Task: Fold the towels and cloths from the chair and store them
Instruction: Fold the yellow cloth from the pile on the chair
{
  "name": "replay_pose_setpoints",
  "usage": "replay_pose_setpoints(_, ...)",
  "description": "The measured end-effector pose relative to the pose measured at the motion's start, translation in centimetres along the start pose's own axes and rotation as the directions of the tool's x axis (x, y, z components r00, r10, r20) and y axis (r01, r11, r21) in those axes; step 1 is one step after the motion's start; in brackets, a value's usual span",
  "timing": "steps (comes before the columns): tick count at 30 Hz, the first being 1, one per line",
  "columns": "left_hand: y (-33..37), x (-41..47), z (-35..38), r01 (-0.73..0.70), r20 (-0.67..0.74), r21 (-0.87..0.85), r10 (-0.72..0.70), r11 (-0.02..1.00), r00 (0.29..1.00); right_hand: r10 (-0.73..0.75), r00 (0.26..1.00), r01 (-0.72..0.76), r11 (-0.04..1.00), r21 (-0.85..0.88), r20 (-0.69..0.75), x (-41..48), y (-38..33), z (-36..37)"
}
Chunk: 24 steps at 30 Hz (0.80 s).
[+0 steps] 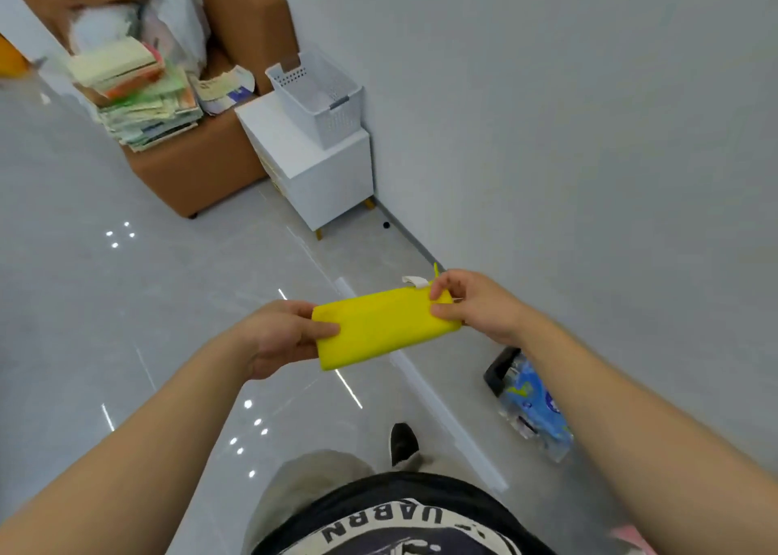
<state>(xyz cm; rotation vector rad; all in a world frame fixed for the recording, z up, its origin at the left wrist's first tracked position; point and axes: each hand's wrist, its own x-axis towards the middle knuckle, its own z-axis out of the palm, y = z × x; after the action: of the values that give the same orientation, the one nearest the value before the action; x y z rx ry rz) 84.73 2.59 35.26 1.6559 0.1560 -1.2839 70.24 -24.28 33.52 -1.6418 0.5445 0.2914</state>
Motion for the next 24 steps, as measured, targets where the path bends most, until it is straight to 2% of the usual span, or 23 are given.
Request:
replay_pose_setpoints(4, 6.4, 5.6, -4.3, -0.070, -0.036, 0.058, 0.072, 0.996, 0.997, -0.003, 1.000, 0.006, 0.961, -0.277, 0.010, 9.5, -6.8, -2.0)
replay_pose_setpoints(8, 13.1, 12.6, -8.6, -0.146, -0.035, 0.102, 0.150, 0.984, 0.988, 0.052, 0.998, -0.020, 0.844, -0.536, 0.045, 19.7, -13.0, -3.5)
replay_pose_setpoints(14, 24.9, 22.6, -16.2, -0.171, -0.072, 0.209, 0.190, 0.963, 0.979, 0.107, 0.988, -0.010, 0.753, -0.658, 0.107, 34.6, -22.8, -5.6)
replay_pose_setpoints(20, 37.6, 31.5, -21.8, -0.195, -0.082, 0.288, 0.227, 0.938, 0.970, 0.114, 0.987, 0.045, 0.496, -0.867, 0.116, 49.9, -31.5, -8.7)
replay_pose_setpoints(24, 44.3, 39.5, -24.7, -0.210, -0.100, 0.420, 0.275, 0.883, 0.956, 0.125, 0.976, 0.147, 0.229, -0.962, 0.179, 63.1, -35.9, -10.5)
